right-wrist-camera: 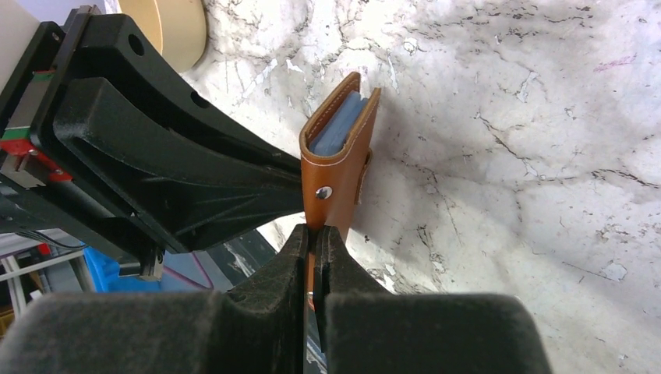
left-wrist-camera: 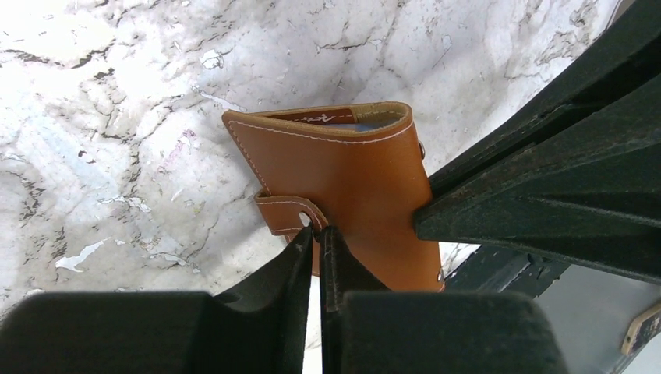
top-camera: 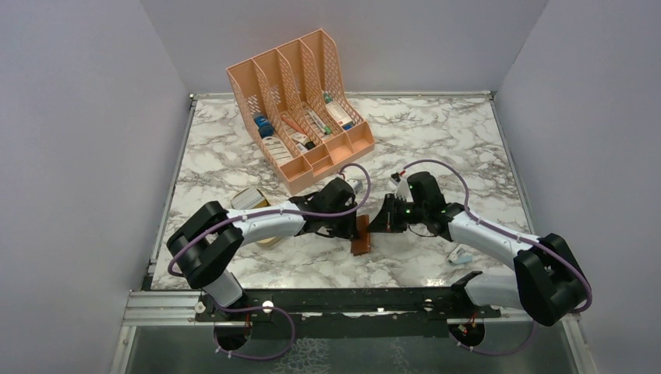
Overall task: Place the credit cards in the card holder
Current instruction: Open the card holder at the center of the board.
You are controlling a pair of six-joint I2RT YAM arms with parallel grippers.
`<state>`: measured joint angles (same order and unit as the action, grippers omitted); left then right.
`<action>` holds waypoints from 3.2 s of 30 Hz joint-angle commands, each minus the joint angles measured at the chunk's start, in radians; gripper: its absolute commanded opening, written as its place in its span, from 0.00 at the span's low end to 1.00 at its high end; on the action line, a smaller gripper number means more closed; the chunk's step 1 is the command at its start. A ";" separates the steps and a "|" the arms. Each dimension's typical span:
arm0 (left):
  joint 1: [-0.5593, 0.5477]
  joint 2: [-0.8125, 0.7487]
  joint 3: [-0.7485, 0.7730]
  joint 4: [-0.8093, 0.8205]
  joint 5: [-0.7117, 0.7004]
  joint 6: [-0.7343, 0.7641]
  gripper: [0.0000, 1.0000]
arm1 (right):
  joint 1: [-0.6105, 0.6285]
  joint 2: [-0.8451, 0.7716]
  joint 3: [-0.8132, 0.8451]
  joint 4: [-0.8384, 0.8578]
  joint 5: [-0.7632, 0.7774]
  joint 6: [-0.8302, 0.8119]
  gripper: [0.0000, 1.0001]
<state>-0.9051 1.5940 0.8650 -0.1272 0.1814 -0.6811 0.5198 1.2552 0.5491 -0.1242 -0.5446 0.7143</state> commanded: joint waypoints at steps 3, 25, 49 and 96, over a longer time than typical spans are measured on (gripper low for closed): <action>0.008 -0.012 0.031 -0.067 -0.108 0.046 0.00 | 0.003 -0.026 0.004 0.018 -0.091 0.007 0.01; 0.027 -0.219 -0.016 -0.199 -0.191 -0.004 0.00 | 0.003 0.120 0.071 -0.116 0.166 -0.137 0.06; 0.028 -0.371 -0.086 -0.046 -0.106 -0.097 0.00 | 0.157 0.057 0.137 -0.123 0.073 -0.013 0.53; 0.028 -0.422 -0.183 -0.049 -0.133 -0.051 0.00 | 0.171 -0.072 0.243 -0.533 0.516 -0.066 0.42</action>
<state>-0.8825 1.2095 0.6800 -0.2363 0.0109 -0.7494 0.6819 1.2312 0.7078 -0.5858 -0.0113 0.6746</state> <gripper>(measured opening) 0.010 0.401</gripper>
